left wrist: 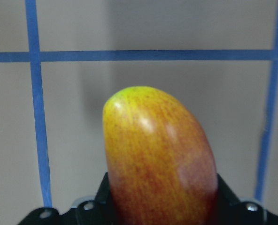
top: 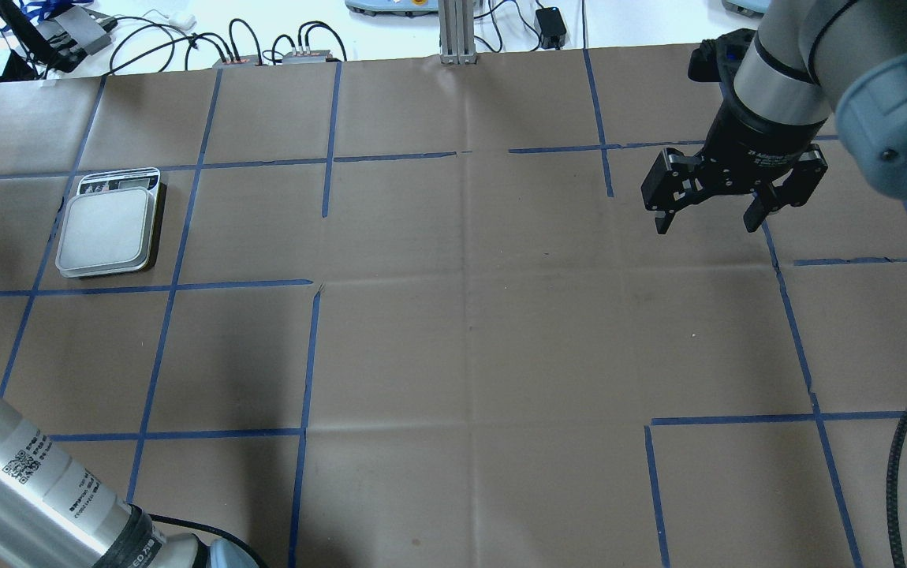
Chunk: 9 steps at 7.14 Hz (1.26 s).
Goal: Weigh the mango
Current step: 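Lift the mango with the left gripper, then carry the mango onto the silver tray and open the left gripper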
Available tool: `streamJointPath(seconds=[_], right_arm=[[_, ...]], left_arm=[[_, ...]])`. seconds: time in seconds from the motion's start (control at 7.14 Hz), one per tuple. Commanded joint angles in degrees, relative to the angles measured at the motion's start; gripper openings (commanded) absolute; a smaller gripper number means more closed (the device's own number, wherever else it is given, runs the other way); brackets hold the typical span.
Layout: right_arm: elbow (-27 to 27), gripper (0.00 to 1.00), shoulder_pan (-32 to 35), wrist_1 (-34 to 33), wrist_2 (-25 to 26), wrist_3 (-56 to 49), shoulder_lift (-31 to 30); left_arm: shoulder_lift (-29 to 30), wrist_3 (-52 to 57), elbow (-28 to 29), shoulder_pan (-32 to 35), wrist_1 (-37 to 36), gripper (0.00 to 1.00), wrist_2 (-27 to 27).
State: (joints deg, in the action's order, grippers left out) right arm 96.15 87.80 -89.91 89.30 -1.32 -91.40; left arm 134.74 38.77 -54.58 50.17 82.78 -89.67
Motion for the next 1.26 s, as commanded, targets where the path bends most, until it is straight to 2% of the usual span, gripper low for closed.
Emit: streamJointPath(seconds=[0.0, 0.14, 0.42, 0.7, 0.84, 0.98, 1.12], right_arm=[[0.0, 1.0, 0.0, 0.0, 0.0, 0.0, 0.0], [0.0, 1.0, 0.0, 0.0, 0.0, 0.0, 0.0], [0.0, 1.0, 0.0, 0.0, 0.0, -0.09, -0.09], [0.0, 1.0, 0.0, 0.0, 0.0, 0.0, -0.09], [0.0, 1.0, 0.0, 0.0, 0.0, 0.0, 0.0], [0.0, 1.0, 0.0, 0.0, 0.0, 0.0, 0.0], [0.0, 1.0, 0.0, 0.0, 0.0, 0.0, 0.0]], left_arm=[[-8.76, -9.45, -13.47, 5.52, 0.28, 0.42, 0.03], [-9.84, -13.07, -18.41, 7.81, -1.55, 0.42, -0.24], [-9.42, -13.72, -24.32, 9.77, -9.63, 0.42, -0.32], [-8.97, -13.89, -26.19, 9.86, -13.16, 0.44, -0.41], [-8.62, -13.89, -25.84, 9.86, -13.35, 0.57, -0.41], [-8.01, -13.81, -25.23, 9.86, -14.13, 1.0, -0.67], [-9.22, -13.89, -24.7, 10.12, -14.23, 1.0, -0.68]])
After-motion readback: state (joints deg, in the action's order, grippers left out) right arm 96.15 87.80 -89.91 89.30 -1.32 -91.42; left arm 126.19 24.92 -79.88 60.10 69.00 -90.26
